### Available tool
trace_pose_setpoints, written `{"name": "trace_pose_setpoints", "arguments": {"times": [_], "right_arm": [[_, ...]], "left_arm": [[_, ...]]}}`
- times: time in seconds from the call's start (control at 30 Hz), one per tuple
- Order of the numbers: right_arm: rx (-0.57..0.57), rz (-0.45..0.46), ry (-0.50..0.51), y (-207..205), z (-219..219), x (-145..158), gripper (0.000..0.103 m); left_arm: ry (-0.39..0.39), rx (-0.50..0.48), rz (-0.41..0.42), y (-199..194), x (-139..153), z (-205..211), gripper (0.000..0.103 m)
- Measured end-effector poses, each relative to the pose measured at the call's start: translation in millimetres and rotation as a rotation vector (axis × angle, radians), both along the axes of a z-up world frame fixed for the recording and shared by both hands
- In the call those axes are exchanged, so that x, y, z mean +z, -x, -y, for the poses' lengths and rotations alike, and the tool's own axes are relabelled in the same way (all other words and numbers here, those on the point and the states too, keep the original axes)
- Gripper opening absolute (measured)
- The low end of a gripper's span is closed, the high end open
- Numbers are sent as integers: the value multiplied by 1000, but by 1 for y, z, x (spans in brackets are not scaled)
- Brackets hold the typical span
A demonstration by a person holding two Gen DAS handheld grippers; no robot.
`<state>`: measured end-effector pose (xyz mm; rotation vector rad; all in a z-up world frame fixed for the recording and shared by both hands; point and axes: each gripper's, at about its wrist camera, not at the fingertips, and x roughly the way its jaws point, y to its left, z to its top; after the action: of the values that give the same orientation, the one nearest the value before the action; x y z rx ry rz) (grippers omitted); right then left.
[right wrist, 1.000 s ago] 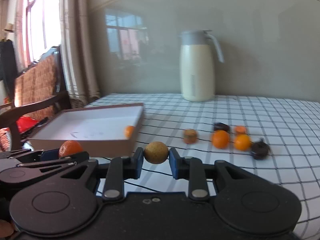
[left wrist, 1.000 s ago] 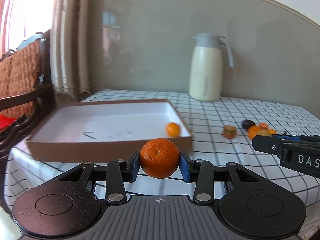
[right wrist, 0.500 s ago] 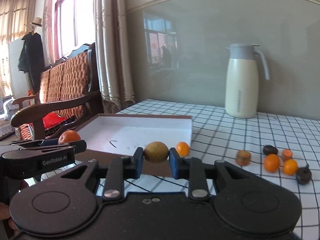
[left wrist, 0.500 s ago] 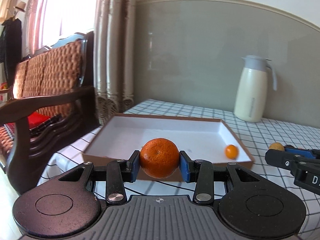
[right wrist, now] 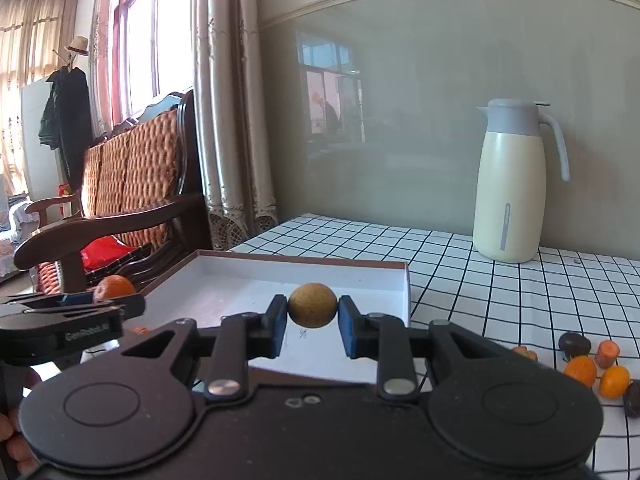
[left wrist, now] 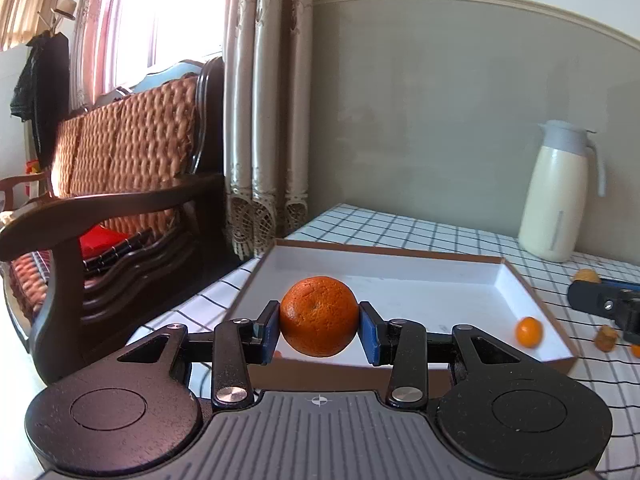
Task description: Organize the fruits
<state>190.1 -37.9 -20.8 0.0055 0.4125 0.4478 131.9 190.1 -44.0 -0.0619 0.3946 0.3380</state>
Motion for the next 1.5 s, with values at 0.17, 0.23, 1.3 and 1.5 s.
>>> {"name": "trace_pose_setpoints", "arguments": {"times": [0.17,0.23,1.3,1.5], "right_arm": [[-21,-8,2,-19,2,-4,19],[-26,-12,7,-25,1,-6,19],[-259,-40,-14,-103,7,-25,89],[-247,-60,-25,-96,11,-21,96]], "left_arm": [[-3,17,-11,-17,-2,-11,41],[-4,19,-18,-25,-3,-14,41],[0,114,-9,-92,-18,-35,103],[-50,122,-22,-91,-6,-29,103]]}}
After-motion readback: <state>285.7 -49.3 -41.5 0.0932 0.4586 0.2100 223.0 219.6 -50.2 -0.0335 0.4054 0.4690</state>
